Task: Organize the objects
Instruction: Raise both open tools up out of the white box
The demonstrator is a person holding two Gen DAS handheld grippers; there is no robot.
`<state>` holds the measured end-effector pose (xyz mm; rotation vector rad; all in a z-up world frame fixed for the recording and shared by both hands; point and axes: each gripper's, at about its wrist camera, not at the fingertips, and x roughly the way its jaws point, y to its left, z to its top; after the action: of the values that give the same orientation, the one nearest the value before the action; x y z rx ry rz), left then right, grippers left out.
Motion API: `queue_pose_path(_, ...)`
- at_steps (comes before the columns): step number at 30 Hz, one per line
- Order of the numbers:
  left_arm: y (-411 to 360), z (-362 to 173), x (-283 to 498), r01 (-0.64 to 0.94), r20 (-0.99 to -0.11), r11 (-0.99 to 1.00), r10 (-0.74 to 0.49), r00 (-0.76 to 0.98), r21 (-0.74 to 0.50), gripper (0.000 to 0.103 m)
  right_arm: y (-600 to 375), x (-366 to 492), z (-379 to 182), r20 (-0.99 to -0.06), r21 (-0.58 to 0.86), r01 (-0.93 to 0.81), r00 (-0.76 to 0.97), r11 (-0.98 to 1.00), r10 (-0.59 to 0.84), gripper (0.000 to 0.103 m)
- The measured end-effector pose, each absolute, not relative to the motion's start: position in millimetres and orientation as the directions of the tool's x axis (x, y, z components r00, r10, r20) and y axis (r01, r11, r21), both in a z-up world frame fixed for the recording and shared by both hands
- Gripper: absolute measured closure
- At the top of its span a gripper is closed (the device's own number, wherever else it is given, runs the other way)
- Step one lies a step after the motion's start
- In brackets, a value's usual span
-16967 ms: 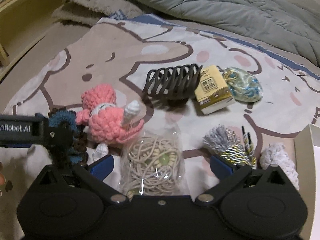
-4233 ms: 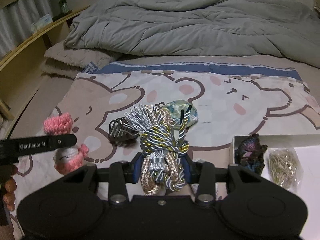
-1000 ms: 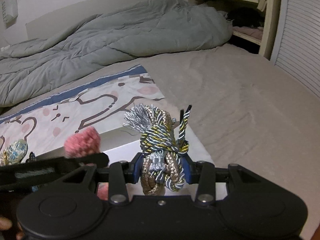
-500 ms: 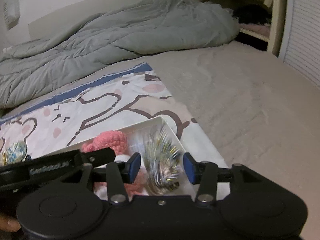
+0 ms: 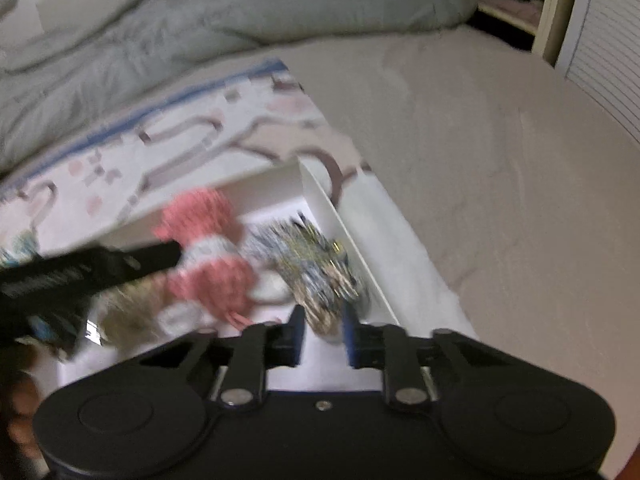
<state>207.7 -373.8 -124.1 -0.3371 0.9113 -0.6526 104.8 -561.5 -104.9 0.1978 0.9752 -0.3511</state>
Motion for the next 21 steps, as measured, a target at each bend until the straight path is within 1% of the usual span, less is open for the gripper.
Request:
queue_pose_path(1,-375,-124,207,0.381,-0.622,0.76,-0.65,0.436,-0.527,0.072,-562,105,-111,-0.839,-0.009,0.383,0.5,0.924,-0.216,0.092)
queue_pose_path(2,-376,-125,207,0.383,-0.626,0.761,-0.648,0.433,-0.523,0.072,-563,106,-115,-0.838,-0.024,0.39,0.494,0.92,-0.232,0.093)
queue_pose_path(7,-379,-128,207,0.393,-0.645,0.769,-0.638,0.422,-0.504,0.074,-564,112,-124,-0.802,-0.019,0.402,0.54,0.915,-0.255,0.094)
queue_pose_path(12,-380,-127,204,0.41,-0.662,0.781,-0.621,0.419,-0.472,0.075,-556,122,-126,-0.796,0.005,0.38,0.561,0.925,-0.226,0.094)
queue_pose_path(15,-378,-121,201,0.422,-0.67,0.787,-0.61,0.422,-0.451,0.075,-554,120,-117,-0.785,0.004,0.383,0.574,0.924,-0.234,0.094)
queue_pose_path(19,-372,-108,195,0.436,-0.679,0.801,-0.588,0.441,-0.41,0.075,-557,109,-97,-0.761,0.058,0.396,0.612,0.916,-0.217,0.093)
queue_pose_path(21,-369,-102,190,0.439,-0.686,0.808,-0.576,0.446,-0.393,0.075,-555,103,-87,-0.745,0.07,0.392,0.632,0.917,-0.213,0.09)
